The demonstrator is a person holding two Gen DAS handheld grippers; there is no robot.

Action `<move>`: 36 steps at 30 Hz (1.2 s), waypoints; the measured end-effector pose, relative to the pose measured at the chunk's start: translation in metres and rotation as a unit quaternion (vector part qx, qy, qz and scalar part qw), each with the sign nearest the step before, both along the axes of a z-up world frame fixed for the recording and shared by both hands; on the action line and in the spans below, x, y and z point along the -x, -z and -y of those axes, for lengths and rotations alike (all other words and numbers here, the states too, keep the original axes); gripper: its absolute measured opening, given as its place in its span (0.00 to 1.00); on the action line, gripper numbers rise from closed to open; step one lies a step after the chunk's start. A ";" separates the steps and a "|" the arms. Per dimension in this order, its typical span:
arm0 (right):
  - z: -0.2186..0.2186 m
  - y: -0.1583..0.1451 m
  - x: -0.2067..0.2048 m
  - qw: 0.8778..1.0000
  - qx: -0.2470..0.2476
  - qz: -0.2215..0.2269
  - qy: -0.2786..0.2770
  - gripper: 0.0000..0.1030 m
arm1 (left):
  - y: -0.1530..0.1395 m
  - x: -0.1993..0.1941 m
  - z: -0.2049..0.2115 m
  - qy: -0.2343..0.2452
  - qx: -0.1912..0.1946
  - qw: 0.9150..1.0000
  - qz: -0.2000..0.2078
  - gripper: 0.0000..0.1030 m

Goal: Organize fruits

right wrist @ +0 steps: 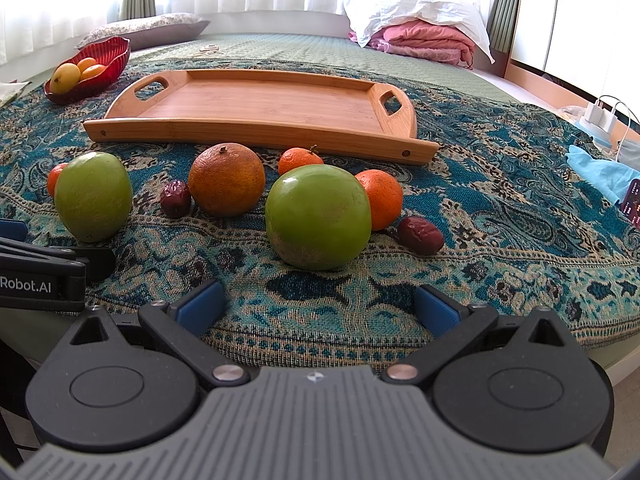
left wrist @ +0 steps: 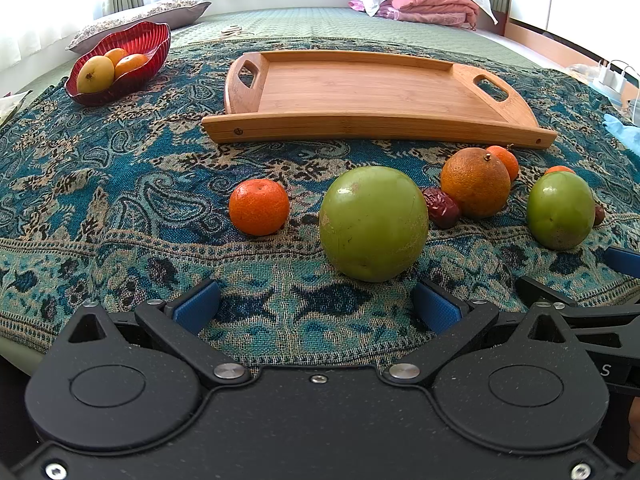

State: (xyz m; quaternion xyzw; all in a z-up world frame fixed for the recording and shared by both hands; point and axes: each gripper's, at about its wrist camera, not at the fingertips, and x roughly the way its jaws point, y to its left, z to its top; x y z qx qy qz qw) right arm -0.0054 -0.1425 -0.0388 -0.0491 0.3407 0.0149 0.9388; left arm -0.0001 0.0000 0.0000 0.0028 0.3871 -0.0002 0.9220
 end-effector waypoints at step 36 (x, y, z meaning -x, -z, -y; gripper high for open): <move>-0.008 -0.018 0.013 0.995 -0.024 0.089 -0.026 0.69 | -0.030 0.008 -0.004 0.002 0.065 0.995 0.081 0.76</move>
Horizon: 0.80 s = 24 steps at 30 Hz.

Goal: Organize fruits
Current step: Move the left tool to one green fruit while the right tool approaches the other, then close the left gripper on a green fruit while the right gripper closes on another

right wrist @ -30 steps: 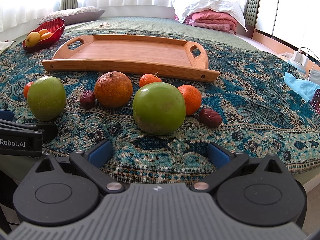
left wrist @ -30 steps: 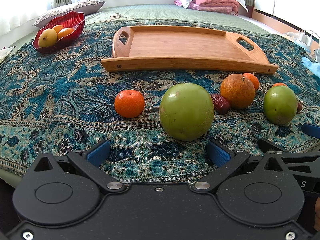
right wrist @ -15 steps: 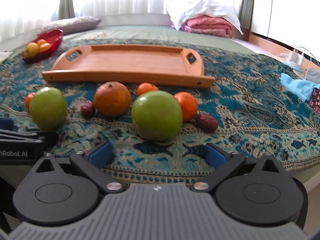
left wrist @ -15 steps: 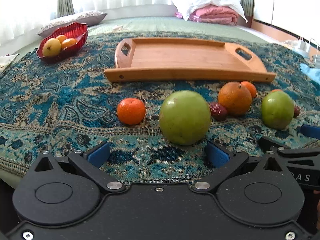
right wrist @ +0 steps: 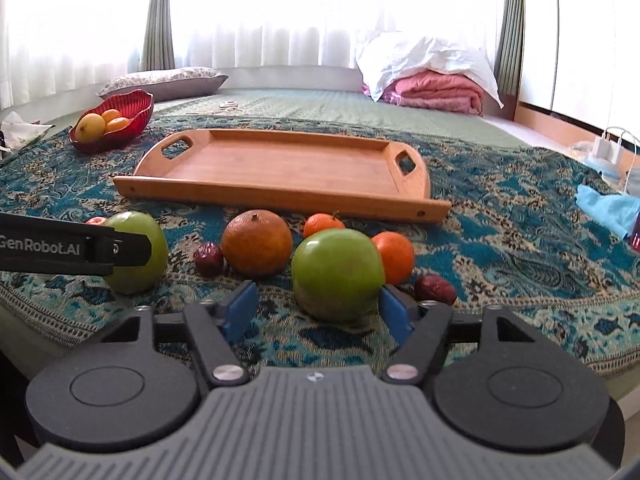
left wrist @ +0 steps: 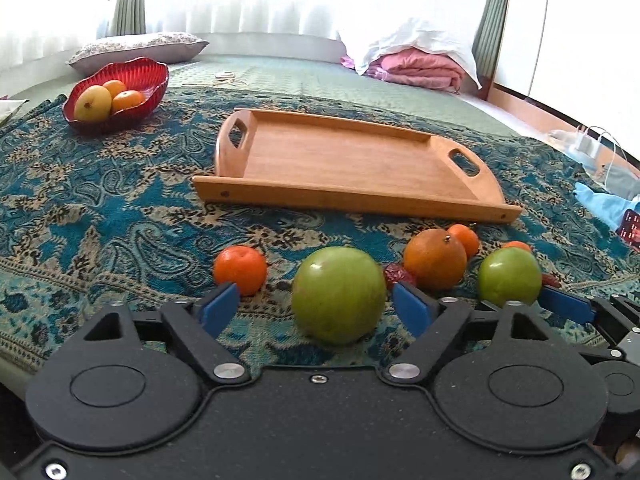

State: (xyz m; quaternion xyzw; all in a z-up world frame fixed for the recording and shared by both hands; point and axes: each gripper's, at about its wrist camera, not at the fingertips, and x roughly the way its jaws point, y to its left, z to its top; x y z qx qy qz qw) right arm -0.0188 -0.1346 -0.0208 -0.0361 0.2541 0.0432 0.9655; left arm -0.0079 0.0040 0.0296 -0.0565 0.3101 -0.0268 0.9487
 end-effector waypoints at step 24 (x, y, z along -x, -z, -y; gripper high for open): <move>0.007 0.013 -0.019 1.000 0.011 -0.005 0.002 0.58 | 0.018 -0.008 0.015 0.017 -0.007 1.000 0.008 0.54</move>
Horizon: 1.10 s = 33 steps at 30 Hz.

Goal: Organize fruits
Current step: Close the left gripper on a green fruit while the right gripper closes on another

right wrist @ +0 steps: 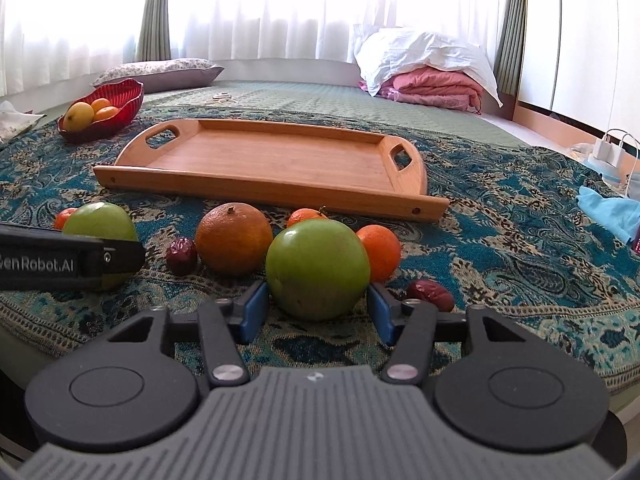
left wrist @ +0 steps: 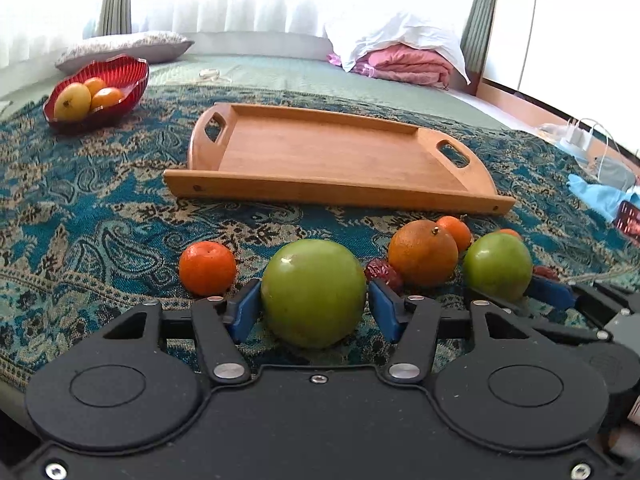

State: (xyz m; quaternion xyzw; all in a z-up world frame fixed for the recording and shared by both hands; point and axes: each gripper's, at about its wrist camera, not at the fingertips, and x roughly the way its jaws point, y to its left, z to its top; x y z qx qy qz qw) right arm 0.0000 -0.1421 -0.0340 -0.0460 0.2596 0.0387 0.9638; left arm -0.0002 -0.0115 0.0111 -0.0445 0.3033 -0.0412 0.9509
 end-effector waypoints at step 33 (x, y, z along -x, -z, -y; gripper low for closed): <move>0.007 0.024 -0.003 0.996 -0.057 0.073 0.018 0.56 | 0.013 0.005 0.011 -0.007 -0.066 0.996 0.062 0.52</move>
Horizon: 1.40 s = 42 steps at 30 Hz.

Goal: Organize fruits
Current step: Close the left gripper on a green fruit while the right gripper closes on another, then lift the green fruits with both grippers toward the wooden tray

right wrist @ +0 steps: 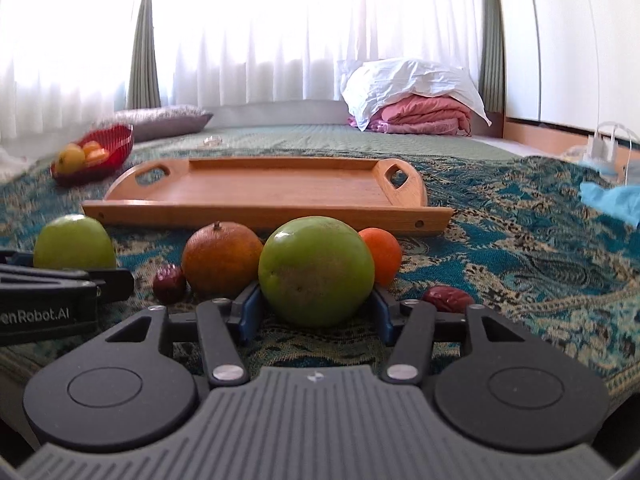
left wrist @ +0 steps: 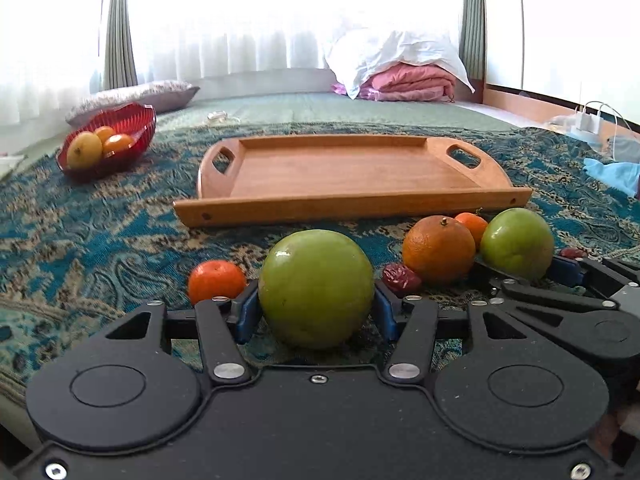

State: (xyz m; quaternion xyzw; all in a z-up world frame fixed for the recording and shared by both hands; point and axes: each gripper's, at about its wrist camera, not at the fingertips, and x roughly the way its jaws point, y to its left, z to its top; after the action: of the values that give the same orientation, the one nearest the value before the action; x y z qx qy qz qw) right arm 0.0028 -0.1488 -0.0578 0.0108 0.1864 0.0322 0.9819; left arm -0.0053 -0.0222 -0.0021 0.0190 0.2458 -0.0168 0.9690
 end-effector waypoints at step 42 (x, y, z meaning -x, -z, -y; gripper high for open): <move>-0.034 -0.014 -0.025 0.995 0.077 -0.001 -0.058 0.78 | -0.017 -0.008 -0.019 -0.012 0.022 1.000 0.012 0.52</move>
State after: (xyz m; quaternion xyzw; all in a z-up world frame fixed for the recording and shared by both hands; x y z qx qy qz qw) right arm 0.0276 -0.1147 -0.0438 -0.0757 0.1894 0.0741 0.9762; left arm 0.0023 -0.0034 0.0150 -0.0054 0.2342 -0.0106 0.9721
